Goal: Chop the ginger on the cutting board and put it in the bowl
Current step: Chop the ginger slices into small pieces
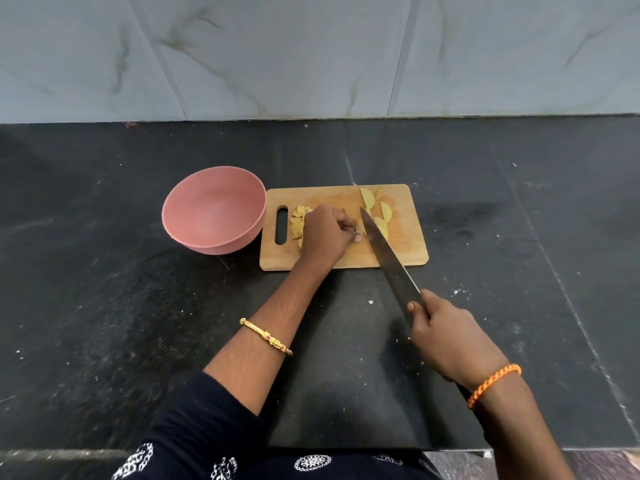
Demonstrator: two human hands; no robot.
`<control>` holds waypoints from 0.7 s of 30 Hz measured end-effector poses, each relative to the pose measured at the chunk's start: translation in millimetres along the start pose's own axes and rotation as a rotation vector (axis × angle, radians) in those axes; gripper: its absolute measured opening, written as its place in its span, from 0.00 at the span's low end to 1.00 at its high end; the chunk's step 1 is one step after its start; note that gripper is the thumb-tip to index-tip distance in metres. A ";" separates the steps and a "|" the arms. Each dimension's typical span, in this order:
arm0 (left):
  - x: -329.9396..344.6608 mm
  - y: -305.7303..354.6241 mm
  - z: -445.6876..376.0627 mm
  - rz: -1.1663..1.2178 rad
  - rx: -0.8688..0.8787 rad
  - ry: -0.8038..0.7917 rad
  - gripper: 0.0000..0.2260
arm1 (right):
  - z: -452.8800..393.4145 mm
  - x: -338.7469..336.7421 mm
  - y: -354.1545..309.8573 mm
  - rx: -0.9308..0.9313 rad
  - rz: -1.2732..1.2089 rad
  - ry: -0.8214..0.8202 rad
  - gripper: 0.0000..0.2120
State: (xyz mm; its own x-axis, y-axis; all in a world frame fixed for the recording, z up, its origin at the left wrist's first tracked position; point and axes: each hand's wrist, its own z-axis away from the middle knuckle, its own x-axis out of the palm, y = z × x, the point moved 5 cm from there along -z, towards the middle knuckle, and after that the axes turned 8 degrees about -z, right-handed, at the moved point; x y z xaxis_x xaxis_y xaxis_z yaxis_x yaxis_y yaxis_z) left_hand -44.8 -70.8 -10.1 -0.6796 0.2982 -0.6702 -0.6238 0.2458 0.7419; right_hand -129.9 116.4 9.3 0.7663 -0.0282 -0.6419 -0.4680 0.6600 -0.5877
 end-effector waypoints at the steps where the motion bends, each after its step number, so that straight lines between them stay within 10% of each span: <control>1: 0.2 -0.4 -0.4 0.000 -0.009 -0.004 0.13 | -1.2 -0.8 -2.2 -0.008 -0.010 0.006 0.10; 21: 2.9 2.4 1.0 0.022 -0.023 0.018 0.09 | -28.5 10.9 -20.1 0.050 0.077 0.023 0.08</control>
State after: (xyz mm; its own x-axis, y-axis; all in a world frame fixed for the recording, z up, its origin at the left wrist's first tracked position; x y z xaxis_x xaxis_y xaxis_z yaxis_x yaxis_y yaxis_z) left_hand -47.9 -68.4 -10.2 -0.6998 0.2865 -0.6543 -0.6174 0.2181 0.7558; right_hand -124.7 81.4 0.0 0.7187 0.0073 -0.6953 -0.5018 0.6976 -0.5114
